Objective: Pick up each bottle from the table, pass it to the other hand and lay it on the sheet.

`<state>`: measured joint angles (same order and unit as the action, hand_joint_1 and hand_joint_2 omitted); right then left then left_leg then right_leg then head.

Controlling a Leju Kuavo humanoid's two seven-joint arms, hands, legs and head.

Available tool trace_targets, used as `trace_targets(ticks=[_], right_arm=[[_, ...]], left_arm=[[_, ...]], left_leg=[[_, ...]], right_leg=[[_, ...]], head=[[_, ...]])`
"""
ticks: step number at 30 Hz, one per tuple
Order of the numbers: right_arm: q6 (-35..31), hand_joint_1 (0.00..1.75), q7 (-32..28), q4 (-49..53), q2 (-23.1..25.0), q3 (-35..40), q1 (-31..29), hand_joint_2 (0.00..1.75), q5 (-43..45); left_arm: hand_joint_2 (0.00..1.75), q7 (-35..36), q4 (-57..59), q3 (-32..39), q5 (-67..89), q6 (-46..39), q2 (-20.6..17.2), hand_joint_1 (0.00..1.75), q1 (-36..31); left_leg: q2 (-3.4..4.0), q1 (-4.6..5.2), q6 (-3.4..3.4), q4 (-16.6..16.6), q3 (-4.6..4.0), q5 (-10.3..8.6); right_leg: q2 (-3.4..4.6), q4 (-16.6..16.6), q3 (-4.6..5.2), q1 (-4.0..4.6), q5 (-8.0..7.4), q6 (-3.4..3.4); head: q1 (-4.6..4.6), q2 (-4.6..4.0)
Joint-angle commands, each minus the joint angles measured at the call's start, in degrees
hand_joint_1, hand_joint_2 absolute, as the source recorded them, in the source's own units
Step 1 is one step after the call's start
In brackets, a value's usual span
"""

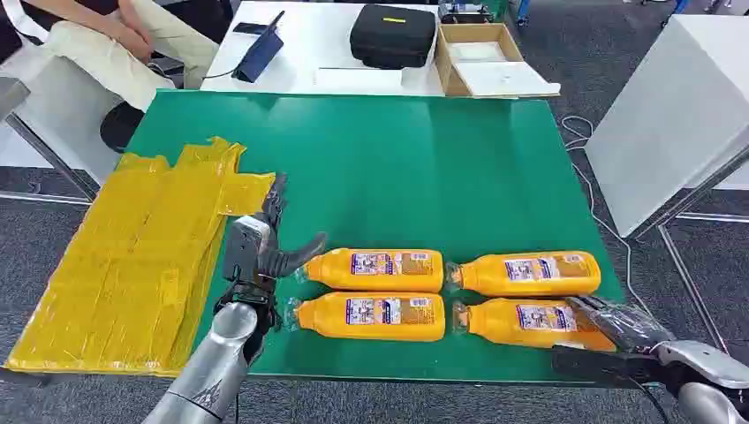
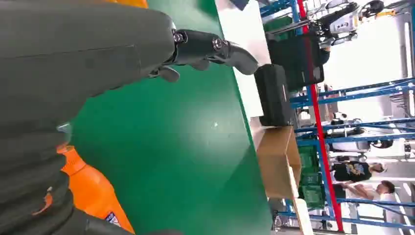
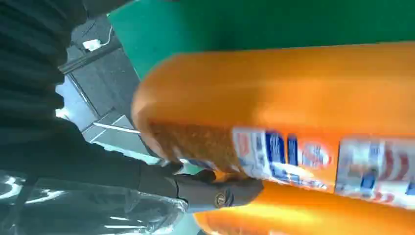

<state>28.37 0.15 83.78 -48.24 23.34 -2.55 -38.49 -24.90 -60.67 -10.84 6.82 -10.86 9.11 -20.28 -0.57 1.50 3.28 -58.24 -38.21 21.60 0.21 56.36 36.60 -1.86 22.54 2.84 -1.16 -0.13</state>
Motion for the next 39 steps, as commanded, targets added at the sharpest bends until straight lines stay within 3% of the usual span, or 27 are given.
trace_targets(ticks=[1, 5, 8, 10, 14, 15, 18, 20, 21, 25, 29, 30, 32, 35, 37, 38, 39], right_arm=[[2.2, 0.00, -0.4, -2.7, 0.8, 5.1, -4.2, 1.75, 2.0], [1.9, 0.00, -0.5, -5.4, 2.4, 7.2, -5.5, 1.75, 1.9], [1.8, 0.00, -0.5, -6.2, 3.0, 7.8, -6.1, 1.75, 1.9], [0.6, 0.00, -0.8, -7.8, 4.0, 8.9, -6.5, 1.75, 1.5], [0.0, 0.00, -0.7, -7.9, 4.4, 9.1, -6.1, 1.75, 1.3], [0.0, 0.00, -0.7, -7.9, 4.4, 9.1, -6.1, 1.75, 1.3], [0.0, 0.00, -0.7, -7.9, 4.3, 9.1, -6.1, 1.75, 1.3], [0.0, 0.00, -0.7, -7.9, 4.3, 9.1, -6.1, 1.75, 1.3], [-0.1, 0.00, -0.6, -8.1, 4.5, 9.1, -6.2, 1.75, 1.2], [-0.9, 0.00, -0.3, -10.1, 5.5, 9.8, -7.5, 1.75, 0.3], [-2.2, 0.00, -0.6, -13.7, 7.5, 11.4, -8.9, 1.75, -1.4], [-3.0, 0.00, -0.4, -14.4, 8.0, 11.7, -9.1, 1.75, -2.0], [-4.1, 0.00, -0.2, -14.7, 8.9, 11.6, -7.8, 1.75, -2.2], [-5.5, 0.00, 0.7, -14.5, 9.8, 11.4, -6.1, 1.75, -2.6], [-6.1, 0.05, 1.2, -14.5, 10.1, 10.9, -5.5, 1.75, -2.9], [-6.2, 0.16, 1.3, -14.5, 10.1, 10.7, -5.4, 1.75, -3.2], [-6.2, 0.19, 1.3, -14.5, 10.1, 10.6, -5.4, 1.75, -3.3]], left_arm=[[1.75, -0.3, 5.0, 1.0, -0.4, -0.5, -0.2, 0.00, -2.1], [1.75, -0.7, 5.9, 1.1, -0.4, -0.8, -0.1, 0.00, -2.4], [1.75, -0.8, 6.1, 1.1, -0.4, -0.9, -0.1, 0.00, -2.4], [1.75, -1.0, 6.3, 1.2, -0.4, -1.1, -0.1, 0.00, -2.4], [1.75, -1.0, 6.3, 1.2, -0.4, -1.1, -0.1, 0.00, -2.4], [1.75, -1.0, 6.3, 1.2, -0.4, -1.1, -0.1, 0.00, -2.4], [1.75, -1.0, 6.3, 1.2, -0.4, -1.1, -0.1, 0.00, -2.4], [1.75, -1.0, 6.3, 1.2, -0.4, -1.1, -0.1, 0.00, -2.4], [1.75, -1.0, 6.3, 1.2, -0.4, -1.1, -0.1, 0.00, -2.4], [1.75, -0.9, 6.5, 1.3, -0.3, -1.4, 0.0, 0.00, -2.2], [1.75, -0.8, 5.9, 1.2, -0.1, -1.7, 0.0, 0.00, -1.9], [1.75, -0.7, 5.8, 1.2, -0.1, -1.8, 0.0, 0.00, -1.9], [1.75, -0.7, 5.7, 1.1, 0.0, -1.7, 0.1, 0.00, -1.8], [1.75, -0.5, 5.8, 1.0, 0.2, -1.7, 0.3, 0.00, -1.8], [1.75, -0.3, 5.8, 0.7, 0.4, -1.7, 0.4, 0.00, -1.9], [1.75, -0.2, 5.6, 0.6, 0.4, -1.7, 0.4, 0.00, -1.8], [1.75, -0.2, 5.6, 0.6, 0.4, -1.8, 0.4, 0.00, -1.8]], left_leg=[[0.07, -0.06, -0.17, 0.0, 0.17, 0.05], [0.16, -0.18, -0.36, 0.1, 0.53, 0.17], [0.08, -0.11, -0.18, 0.1, 0.22, 0.05], [0.15, -0.18, -0.39, 0.1, 0.57, 0.16], [0.08, -0.12, -0.20, 0.1, 0.22, 0.06], [0.16, -0.22, -0.46, 0.2, 0.69, 0.20], [0.05, -0.09, -0.16, 0.1, 0.15, 0.04], [0.11, -0.18, -0.36, 0.1, 0.50, 0.16], [0.07, -0.09, -0.18, 0.1, 0.18, 0.06], [0.13, -0.18, -0.38, 0.1, 0.53, 0.17], [0.11, -0.13, -0.21, 0.1, 0.26, 0.08], [0.20, -0.22, -0.45, 0.2, 0.67, 0.19], [0.11, -0.14, -0.21, 0.1, 0.27, 0.07], [0.07, -0.20, -0.30, 0.1, 0.41, 0.10], [0.03, -0.16, -0.19, 0.1, 0.27, 0.06], [0.07, -0.25, -0.43, 0.2, 0.69, 0.17], [0.08, -0.18, -0.23, 0.1, 0.38, 0.07]], right_leg=[[0.04, -0.1, -0.19, 0.07, 0.02, -0.14], [0.09, -0.3, -0.59, 0.19, 0.07, -0.28], [0.04, -0.1, -0.25, 0.11, 0.00, -0.14], [0.07, -0.3, -0.63, 0.20, 0.06, -0.31], [0.04, -0.1, -0.28, 0.13, 0.01, -0.15], [0.07, -0.3, -0.77, 0.23, 0.08, -0.36], [0.02, -0.1, -0.20, 0.10, 0.00, -0.13], [0.05, -0.2, -0.58, 0.19, 0.07, -0.28], [0.03, -0.1, -0.22, 0.09, 0.01, -0.14], [0.07, -0.2, -0.60, 0.19, 0.07, -0.29], [0.07, -0.2, -0.31, 0.14, 0.00, -0.17], [0.11, -0.3, -0.74, 0.23, 0.06, -0.35], [0.06, -0.2, -0.32, 0.15, 0.00, -0.17], [0.01, -0.3, -0.50, 0.21, 0.03, -0.23], [-0.01, -0.2, -0.33, 0.16, 0.01, -0.15], [-0.01, -0.4, -0.78, 0.26, 0.08, -0.33], [0.00, -0.2, -0.43, 0.18, 0.01, -0.18]], head=[[0.02, 0.00], [0.02, 0.00], [-0.02, 0.00], [0.00, 0.00], [0.00, 0.00], [0.00, 0.00], [-0.02, 0.00], [0.02, 0.00], [0.00, 0.00], [0.00, 0.00], [0.02, 0.00], [0.02, 0.00], [0.02, 0.00], [0.02, 0.00], [0.02, 0.00], [0.02, 0.00], [0.02, 0.00]])
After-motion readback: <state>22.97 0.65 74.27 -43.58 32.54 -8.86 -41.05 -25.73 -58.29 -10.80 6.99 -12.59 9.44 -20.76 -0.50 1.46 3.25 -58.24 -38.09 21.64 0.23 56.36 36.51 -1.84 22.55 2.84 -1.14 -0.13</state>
